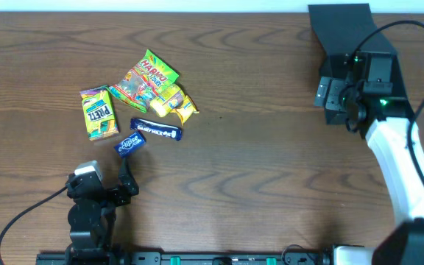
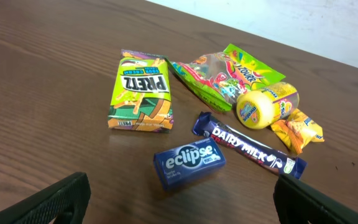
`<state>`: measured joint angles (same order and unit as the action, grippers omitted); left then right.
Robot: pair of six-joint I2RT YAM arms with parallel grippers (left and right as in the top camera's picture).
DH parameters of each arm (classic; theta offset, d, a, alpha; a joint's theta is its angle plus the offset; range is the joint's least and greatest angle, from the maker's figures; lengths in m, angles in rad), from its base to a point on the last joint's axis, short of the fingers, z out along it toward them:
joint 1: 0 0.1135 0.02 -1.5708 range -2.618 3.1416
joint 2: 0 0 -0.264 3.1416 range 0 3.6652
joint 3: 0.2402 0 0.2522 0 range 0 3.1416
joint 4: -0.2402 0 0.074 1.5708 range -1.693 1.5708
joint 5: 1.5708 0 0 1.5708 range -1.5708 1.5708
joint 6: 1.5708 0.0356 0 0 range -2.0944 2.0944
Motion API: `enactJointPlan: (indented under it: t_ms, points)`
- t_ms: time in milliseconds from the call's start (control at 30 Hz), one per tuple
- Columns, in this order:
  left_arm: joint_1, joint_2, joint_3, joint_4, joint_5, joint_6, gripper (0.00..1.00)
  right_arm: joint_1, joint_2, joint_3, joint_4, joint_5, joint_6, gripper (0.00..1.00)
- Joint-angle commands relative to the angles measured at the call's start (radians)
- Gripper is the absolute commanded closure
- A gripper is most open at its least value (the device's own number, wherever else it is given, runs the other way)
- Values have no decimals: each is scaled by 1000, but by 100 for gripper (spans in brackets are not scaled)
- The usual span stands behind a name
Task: Pack container
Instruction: 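Raise the right gripper and reach toward the black box lid, then push the black box with the right gripper toward the table center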
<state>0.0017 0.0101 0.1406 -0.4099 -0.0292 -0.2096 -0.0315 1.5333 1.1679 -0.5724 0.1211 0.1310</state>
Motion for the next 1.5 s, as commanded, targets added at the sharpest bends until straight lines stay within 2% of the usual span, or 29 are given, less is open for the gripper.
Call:
enactJointPlan:
  t_ms: [0, 200, 267, 333, 400, 433, 467, 500, 733, 933, 1067, 1333, 1467]
  points:
    - [-2, -6, -20, -4, 3, 0, 5, -24, 68, 19, 24, -5, -84, 1]
    - [-2, -6, -20, -4, 3, 0, 5, -54, 203, 19, 76, -6, -84, 1]
    - [-2, -6, -20, -4, 3, 0, 5, -55, 252, 19, 96, -6, -85, 4]
    - [-2, -6, -20, -4, 3, 0, 5, -55, 294, 19, 118, -21, -84, 19]
    - [-2, -6, -20, -4, 3, 0, 5, -54, 315, 19, 134, -25, -84, 50]
    - [-2, -6, -20, -4, 3, 0, 5, -52, 317, 19, 142, -25, -84, 80]
    - [-2, -6, -20, -4, 3, 0, 5, -51, 317, 19, 153, -24, -84, 95]
    - [-2, -6, -20, -4, 3, 0, 5, -51, 316, 19, 165, -25, -84, 99]
    - [-2, -6, -20, -4, 3, 0, 5, -6, 316, 44, 211, -25, -84, 98]
    - [-2, -6, -20, -4, 3, 0, 5, 96, 316, 128, 197, -24, -82, 98]
    - [-2, -6, -20, -4, 3, 0, 5, 180, 316, 171, 167, -23, -30, 98]
    - [-2, -6, -20, -4, 3, 0, 5, 387, 316, 179, 150, -10, 198, 99]
    - [-2, -6, -20, -4, 3, 0, 5, 520, 317, 179, 153, 76, 327, 98]
